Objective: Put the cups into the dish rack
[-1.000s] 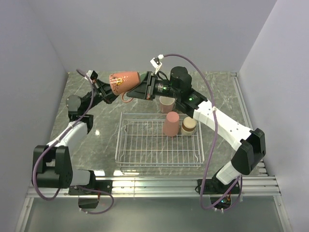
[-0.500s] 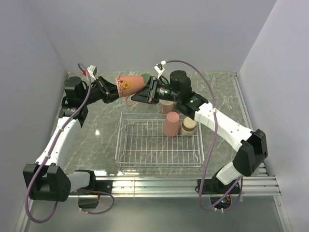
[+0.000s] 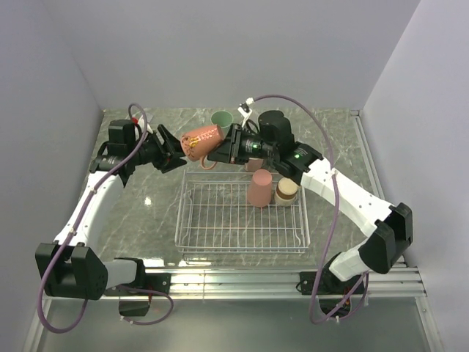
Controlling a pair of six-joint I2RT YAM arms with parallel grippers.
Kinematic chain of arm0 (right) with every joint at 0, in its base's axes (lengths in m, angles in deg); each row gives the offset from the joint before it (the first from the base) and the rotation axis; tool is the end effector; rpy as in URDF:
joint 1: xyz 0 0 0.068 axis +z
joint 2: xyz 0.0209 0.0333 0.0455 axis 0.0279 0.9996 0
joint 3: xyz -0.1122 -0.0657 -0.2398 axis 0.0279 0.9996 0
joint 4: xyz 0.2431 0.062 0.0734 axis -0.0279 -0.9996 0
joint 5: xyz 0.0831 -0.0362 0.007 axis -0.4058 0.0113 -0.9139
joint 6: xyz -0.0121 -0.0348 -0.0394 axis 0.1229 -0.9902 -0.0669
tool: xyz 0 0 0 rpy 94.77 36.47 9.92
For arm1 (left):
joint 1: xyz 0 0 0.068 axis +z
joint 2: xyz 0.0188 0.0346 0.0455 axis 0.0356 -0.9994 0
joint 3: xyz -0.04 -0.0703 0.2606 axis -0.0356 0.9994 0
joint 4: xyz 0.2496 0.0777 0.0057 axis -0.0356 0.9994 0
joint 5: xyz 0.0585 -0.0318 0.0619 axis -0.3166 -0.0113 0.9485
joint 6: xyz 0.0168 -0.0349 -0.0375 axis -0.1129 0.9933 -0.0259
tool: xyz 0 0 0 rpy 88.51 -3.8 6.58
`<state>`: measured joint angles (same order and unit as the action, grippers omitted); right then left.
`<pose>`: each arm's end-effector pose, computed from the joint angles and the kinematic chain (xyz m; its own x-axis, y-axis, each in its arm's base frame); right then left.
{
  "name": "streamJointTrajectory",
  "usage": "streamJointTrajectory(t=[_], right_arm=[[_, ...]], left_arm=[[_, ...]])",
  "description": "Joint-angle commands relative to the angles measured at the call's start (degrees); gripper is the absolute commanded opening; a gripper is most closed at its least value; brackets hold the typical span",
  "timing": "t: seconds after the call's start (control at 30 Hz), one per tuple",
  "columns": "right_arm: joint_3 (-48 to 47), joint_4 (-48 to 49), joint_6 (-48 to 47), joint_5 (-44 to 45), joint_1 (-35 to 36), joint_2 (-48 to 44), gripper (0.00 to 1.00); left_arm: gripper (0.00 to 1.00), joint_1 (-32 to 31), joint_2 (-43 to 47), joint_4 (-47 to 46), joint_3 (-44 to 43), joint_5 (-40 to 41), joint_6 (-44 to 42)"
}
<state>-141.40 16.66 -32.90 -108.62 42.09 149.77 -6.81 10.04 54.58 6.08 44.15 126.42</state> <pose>0.2519 0.2370 0.3853 -0.7869 0.1366 -0.6017 -0.5149 0.3921 0.7624 0.2664 -0.0458 0.3322 -0.8139 -0.5195 -0.2602 -0.0237 0.4771 -0.8785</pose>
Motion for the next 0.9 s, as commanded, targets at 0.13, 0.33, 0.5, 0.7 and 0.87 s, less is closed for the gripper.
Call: streamJointTrajectory(t=[0.13,0.33,0.5,0.7,0.87], right_arm=[[-5.0,-8.4,-10.2,11.7,-0.4,-6.5,0.0],[-7.4,-18.4,-17.8,22.5,3.5,-4.5,0.0],[-8.9,-24.7,-20.7,32.9,9.2,0.4,0.0],[-8.1,-27.0,-22.0,34.3,10.1,5.2,0.0],[-8.8,-27.7,-22.7,35.9,10.7,7.7,0.0]], left_arm=[[0.7,1.6,-1.3,15.8,-5.9,17.1,-10.2],[0.71,1.7,-0.5,22.6,-7.7,29.7,-13.5],[0.75,1.8,0.8,25.0,-9.8,36.8,-15.4],[0.77,2.2,2.4,25.0,-10.1,38.1,-15.8],[0.76,2.7,2.8,25.7,-9.4,39.5,-16.8]])
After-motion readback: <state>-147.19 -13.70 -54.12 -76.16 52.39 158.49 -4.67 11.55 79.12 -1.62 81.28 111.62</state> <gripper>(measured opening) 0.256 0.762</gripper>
